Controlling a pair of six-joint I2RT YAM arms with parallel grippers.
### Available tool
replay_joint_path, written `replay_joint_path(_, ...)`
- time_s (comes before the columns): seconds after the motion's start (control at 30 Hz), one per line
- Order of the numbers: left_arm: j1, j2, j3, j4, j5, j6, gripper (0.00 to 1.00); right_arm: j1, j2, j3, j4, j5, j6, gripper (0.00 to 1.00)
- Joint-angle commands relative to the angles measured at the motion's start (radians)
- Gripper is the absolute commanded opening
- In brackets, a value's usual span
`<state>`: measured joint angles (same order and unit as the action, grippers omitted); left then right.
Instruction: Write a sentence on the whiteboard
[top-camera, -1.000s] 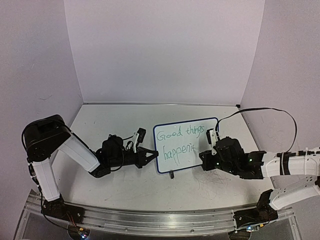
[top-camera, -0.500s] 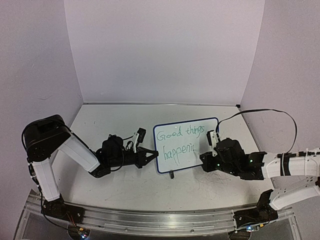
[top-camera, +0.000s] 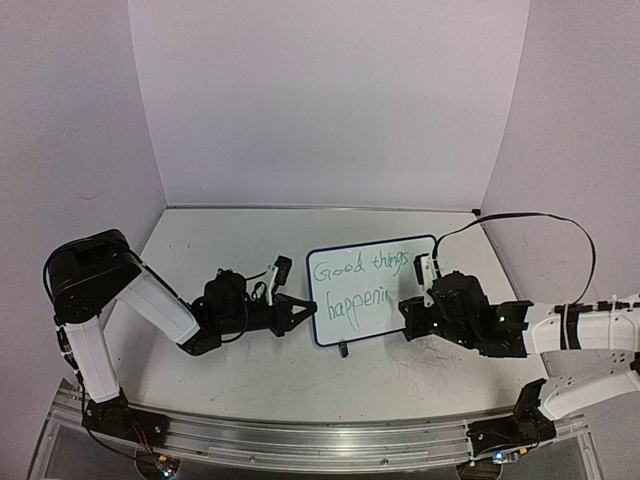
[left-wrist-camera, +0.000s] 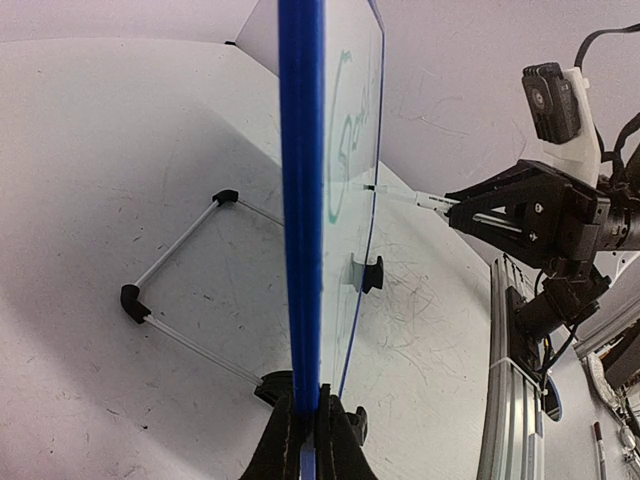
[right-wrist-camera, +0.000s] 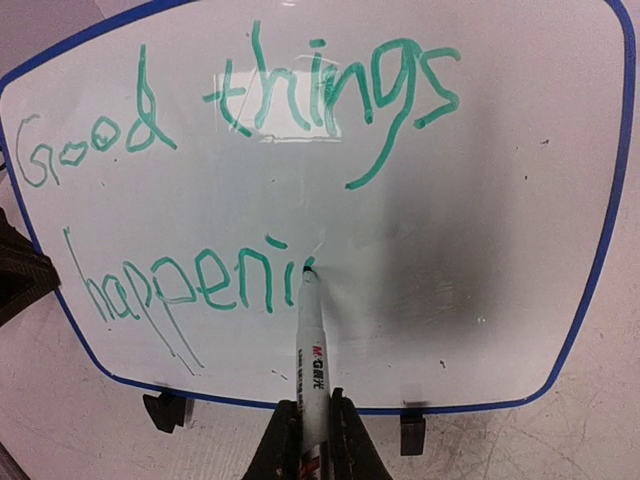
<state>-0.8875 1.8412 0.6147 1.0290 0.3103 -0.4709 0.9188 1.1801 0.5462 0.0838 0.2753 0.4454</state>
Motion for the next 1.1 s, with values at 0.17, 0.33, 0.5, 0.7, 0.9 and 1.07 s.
replay_joint_path(0.17, 0.002, -0.043, -0.008, 0.005, -0.013, 0.025, 0.00, -0.004, 0.004, 0.040, 0.038, 0.070, -0.006, 0.00)
replay_joint_path(0.33, 0.002, -0.047, -0.012, 0.005, -0.014, 0.026, 0.00, -0.004, -0.005, 0.034, -0.016, 0.069, 0.013, 0.00)
replay_joint_path(0.5, 0.002, -0.045, -0.010, 0.006, -0.014, 0.026, 0.00, -0.003, -0.019, 0.013, -0.044, 0.052, 0.027, 0.00)
replay_joint_path(0.7, 0.002, -0.048, -0.010, 0.005, -0.014, 0.025, 0.00, -0.004, -0.017, -0.007, -0.051, 0.024, 0.034, 0.00)
replay_joint_path(0.9, 0.002, -0.048, -0.012, 0.005, -0.015, 0.024, 0.00, -0.003, -0.008, -0.023, -0.052, 0.009, 0.042, 0.00)
replay_joint_path(1.07, 0.002, -0.046, -0.013, 0.005, -0.015, 0.024, 0.00, -0.003, -0.007, -0.026, -0.053, 0.006, 0.049, 0.00)
